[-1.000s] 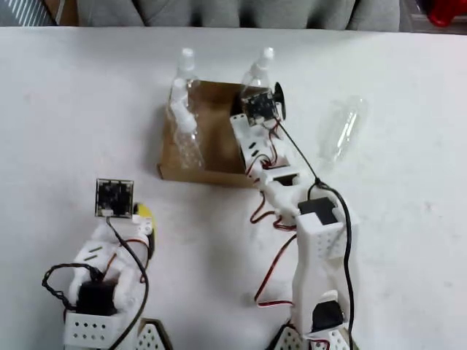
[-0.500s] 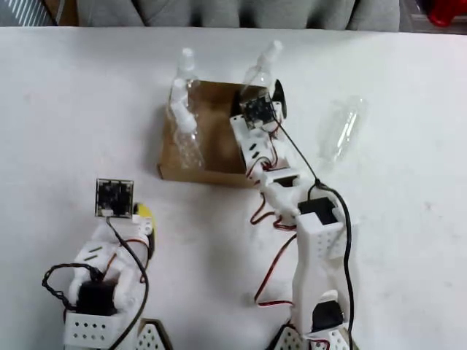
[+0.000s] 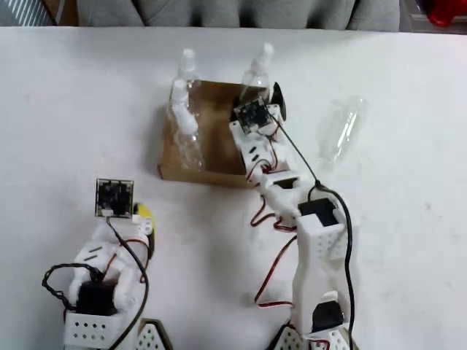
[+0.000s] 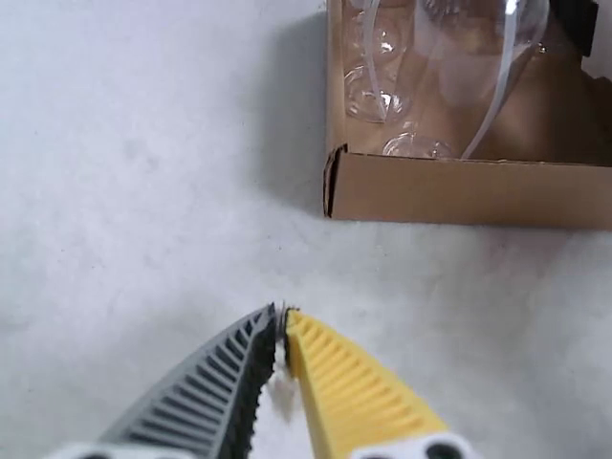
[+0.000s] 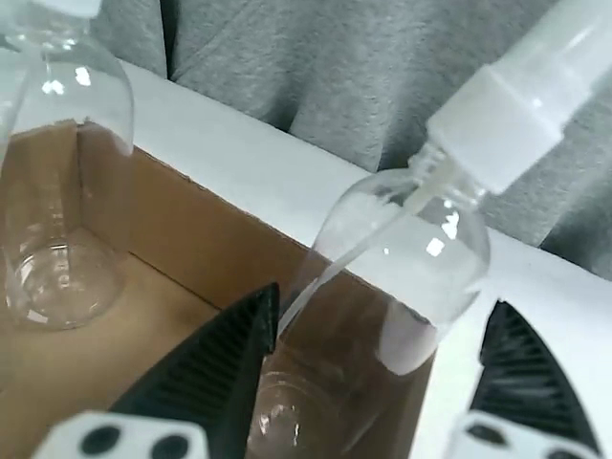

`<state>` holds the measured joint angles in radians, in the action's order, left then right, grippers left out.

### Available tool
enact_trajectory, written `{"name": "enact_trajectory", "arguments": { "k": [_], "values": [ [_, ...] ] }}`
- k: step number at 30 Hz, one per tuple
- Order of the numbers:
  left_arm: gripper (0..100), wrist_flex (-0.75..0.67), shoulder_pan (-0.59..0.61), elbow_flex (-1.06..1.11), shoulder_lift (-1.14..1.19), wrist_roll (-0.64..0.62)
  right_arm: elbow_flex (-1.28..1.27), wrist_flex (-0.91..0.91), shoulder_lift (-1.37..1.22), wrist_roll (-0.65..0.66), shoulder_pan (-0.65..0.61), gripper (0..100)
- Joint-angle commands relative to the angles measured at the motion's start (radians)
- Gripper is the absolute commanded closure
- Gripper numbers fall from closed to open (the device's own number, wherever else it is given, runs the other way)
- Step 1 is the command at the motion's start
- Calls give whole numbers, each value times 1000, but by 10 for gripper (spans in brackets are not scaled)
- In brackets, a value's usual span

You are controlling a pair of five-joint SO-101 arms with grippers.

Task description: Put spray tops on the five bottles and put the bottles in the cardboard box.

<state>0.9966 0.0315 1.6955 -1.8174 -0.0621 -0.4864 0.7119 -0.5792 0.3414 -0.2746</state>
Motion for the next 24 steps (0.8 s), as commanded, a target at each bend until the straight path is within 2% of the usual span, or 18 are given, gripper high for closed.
{"name": "enact_trajectory", "arguments": {
  "k": [1,6,12,24],
  "values": [
    [980,-6,10,-3,-12,-5,-15,-4,15,5,2,714],
    [980,-18,10,-3,-10,-5,-17,2,10,3,7,714],
    [980,-28,10,-3,-10,-5,-86,179,7,9,-5,714],
    [980,-26,10,-3,-8,-5,-98,183,7,3,-5,714]
  ]
}}
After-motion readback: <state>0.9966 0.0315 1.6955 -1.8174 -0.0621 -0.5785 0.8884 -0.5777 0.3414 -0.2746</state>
